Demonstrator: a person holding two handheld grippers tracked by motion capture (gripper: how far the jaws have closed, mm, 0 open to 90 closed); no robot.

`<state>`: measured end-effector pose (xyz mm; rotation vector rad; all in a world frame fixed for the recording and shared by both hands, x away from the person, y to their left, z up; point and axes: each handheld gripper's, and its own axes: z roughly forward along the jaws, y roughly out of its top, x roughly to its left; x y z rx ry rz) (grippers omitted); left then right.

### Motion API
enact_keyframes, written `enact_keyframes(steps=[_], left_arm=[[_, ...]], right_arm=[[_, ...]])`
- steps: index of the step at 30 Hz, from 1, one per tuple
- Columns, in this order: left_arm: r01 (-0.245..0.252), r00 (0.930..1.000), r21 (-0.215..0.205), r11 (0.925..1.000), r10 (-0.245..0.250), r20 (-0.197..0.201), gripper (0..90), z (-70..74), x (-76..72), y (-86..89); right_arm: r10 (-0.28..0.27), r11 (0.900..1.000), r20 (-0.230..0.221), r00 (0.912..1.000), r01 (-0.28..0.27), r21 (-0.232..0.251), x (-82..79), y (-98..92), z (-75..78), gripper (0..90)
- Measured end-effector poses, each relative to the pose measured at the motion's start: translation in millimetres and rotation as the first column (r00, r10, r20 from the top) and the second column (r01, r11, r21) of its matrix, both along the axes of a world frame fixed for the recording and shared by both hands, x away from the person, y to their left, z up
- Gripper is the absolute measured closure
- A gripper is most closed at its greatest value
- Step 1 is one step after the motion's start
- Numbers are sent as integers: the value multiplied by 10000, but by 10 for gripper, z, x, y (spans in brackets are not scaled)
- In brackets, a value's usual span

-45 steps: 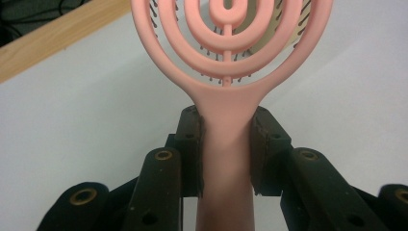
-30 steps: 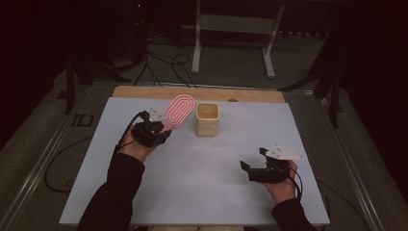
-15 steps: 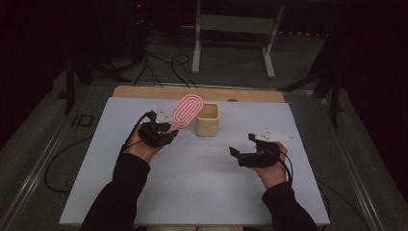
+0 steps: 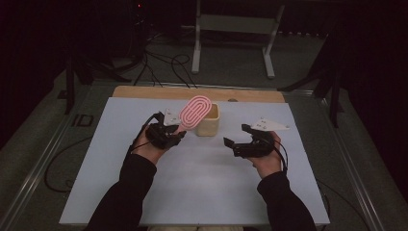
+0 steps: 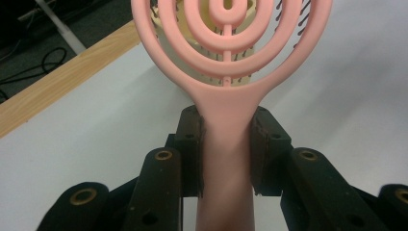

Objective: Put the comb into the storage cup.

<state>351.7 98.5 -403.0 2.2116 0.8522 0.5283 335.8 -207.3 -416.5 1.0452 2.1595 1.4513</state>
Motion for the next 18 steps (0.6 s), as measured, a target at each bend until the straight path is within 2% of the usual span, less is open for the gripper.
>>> enact_keyframes(steps=[1,2,3,5,11,18], left_arm=[[22,10000,-47,10000,-22,-7,698,-5,3,-18],[22,10000,-47,10000,-22,-7,699,-5,3,-18],[31,10000,-27,10000,-31,3,698,-6,-1,-28],[88,9999,-80,9999,-87,59,698,-16,-21,-63],[275,9995,-98,9996,-274,154,699,-36,-51,-121],[398,9988,-247,9989,-391,280,699,-47,-85,-177]], right_arm=[[7,9998,-287,9996,-2,185,33,8,7,92],[7,9998,-287,9996,-2,185,33,8,7,92],[23,9995,-612,9981,-3,330,71,24,11,92],[-166,9988,-893,9959,207,451,83,49,22,88],[-105,9986,-1056,9944,159,504,95,139,28,88],[128,9969,-1175,9930,-35,791,142,254,43,88]])
